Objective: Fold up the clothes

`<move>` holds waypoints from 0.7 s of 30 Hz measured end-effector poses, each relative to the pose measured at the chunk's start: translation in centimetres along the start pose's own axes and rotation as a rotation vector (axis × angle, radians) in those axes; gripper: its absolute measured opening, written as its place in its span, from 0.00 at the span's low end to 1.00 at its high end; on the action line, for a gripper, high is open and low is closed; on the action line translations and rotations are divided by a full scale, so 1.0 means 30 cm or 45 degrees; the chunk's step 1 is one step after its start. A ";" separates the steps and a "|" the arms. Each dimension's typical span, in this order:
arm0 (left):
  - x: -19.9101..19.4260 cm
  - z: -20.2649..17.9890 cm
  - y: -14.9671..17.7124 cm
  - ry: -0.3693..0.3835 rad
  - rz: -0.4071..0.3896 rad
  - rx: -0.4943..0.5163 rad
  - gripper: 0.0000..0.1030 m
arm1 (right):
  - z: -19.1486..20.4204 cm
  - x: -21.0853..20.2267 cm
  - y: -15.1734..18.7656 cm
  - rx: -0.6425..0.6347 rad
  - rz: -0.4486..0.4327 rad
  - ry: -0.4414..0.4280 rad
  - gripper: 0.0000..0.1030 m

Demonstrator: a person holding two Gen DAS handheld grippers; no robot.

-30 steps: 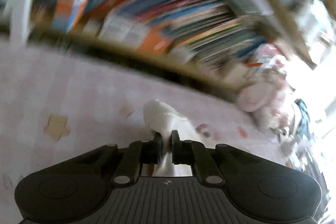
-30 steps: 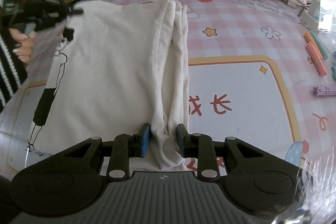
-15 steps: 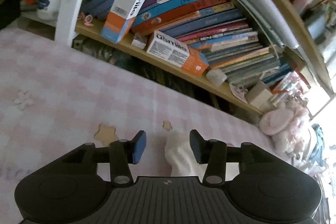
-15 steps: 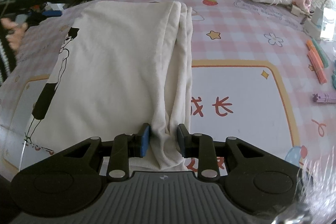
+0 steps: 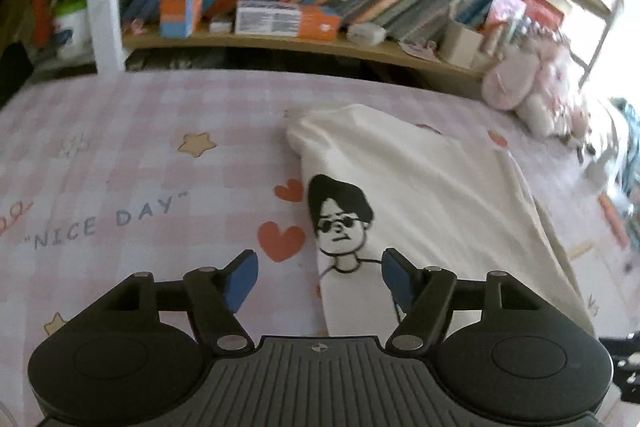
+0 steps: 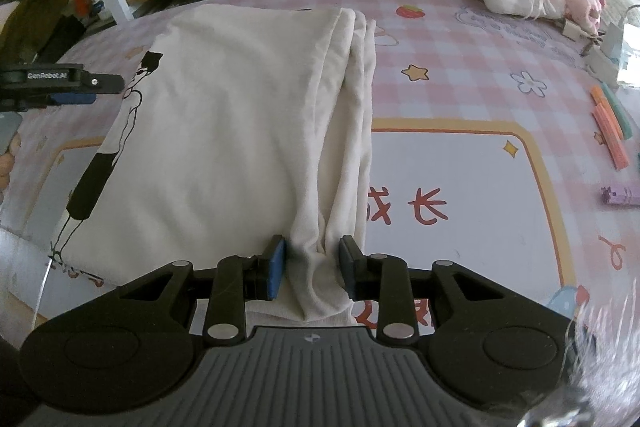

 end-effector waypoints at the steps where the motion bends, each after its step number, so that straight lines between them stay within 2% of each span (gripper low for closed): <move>1: -0.002 -0.008 0.002 -0.002 0.002 0.008 0.70 | 0.000 0.000 0.001 -0.003 0.001 -0.002 0.27; 6: -0.023 -0.028 0.025 -0.018 0.005 0.028 0.77 | -0.005 0.001 -0.001 -0.015 0.005 -0.024 0.27; 13: -0.016 -0.023 0.058 -0.055 0.064 -0.032 0.77 | -0.011 0.003 -0.002 -0.032 0.009 -0.056 0.27; 21: -0.009 -0.048 0.062 -0.067 0.073 -0.025 0.77 | -0.018 0.004 -0.004 -0.049 0.011 -0.079 0.28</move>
Point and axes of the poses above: each gripper's, at about its wrist camera, not at the fingertips, and x roughly the way its jaws point, z to its left, y to its underside, the point moved 2 cm from there along x, roughly the way its jaws point, and after that the axes turned 1 degree about -z, right-handed, at the moved point
